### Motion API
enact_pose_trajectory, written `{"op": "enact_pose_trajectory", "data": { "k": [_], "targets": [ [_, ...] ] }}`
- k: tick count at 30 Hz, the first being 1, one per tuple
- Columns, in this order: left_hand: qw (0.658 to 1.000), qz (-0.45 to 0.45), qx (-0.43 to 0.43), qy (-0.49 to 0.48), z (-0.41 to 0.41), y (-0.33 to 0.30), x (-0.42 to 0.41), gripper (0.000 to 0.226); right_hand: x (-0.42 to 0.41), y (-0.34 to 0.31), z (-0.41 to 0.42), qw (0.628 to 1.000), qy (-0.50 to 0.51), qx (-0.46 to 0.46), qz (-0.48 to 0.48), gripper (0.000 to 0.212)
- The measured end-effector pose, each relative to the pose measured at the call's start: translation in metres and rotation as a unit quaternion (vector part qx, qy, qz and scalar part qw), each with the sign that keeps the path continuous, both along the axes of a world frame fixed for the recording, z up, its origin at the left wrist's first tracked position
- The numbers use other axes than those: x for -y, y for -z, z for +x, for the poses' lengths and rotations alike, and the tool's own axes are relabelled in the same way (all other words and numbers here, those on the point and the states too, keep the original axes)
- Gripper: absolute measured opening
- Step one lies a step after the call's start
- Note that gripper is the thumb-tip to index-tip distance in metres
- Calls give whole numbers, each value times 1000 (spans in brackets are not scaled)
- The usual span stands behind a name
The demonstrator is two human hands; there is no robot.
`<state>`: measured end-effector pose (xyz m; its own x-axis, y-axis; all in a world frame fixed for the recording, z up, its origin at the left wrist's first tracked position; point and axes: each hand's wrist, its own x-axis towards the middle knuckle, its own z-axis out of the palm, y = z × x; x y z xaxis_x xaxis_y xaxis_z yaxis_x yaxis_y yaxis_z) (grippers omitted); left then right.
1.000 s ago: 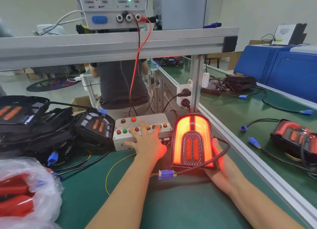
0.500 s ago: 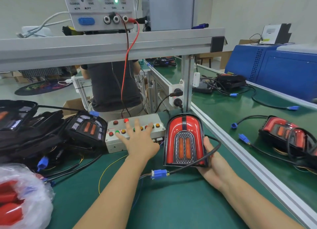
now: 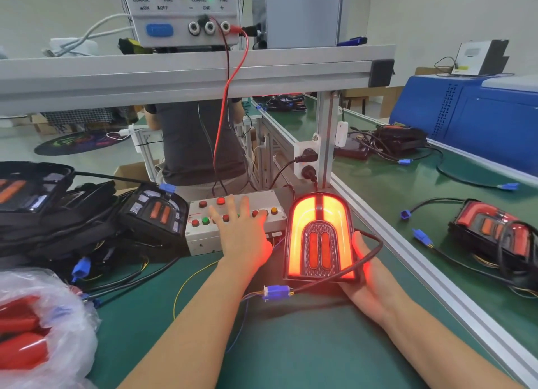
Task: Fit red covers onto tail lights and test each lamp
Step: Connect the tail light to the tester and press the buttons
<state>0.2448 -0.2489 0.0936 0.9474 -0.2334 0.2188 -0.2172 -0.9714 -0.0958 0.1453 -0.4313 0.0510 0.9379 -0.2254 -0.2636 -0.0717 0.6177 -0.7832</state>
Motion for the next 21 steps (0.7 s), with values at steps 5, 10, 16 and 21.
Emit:
{"op": "enact_pose_trajectory", "data": {
  "k": [5,10,16,21],
  "targets": [
    [1000,1,11,1,-2,-1,1,65,1,-2,-2,1000,-3,-13,2,57],
    [1000,-1,9,1,1,-1,2,66,1,-3,-3,1000,4,-18,6,56],
    [1000,-11,14,10,6,2,-3,65,0,-9,-7,999,13,-38,16,54],
    [1000,20,-3,19,13,-4,-9,62,0,-16,-13,996,14,-85,7,45]
  ]
}}
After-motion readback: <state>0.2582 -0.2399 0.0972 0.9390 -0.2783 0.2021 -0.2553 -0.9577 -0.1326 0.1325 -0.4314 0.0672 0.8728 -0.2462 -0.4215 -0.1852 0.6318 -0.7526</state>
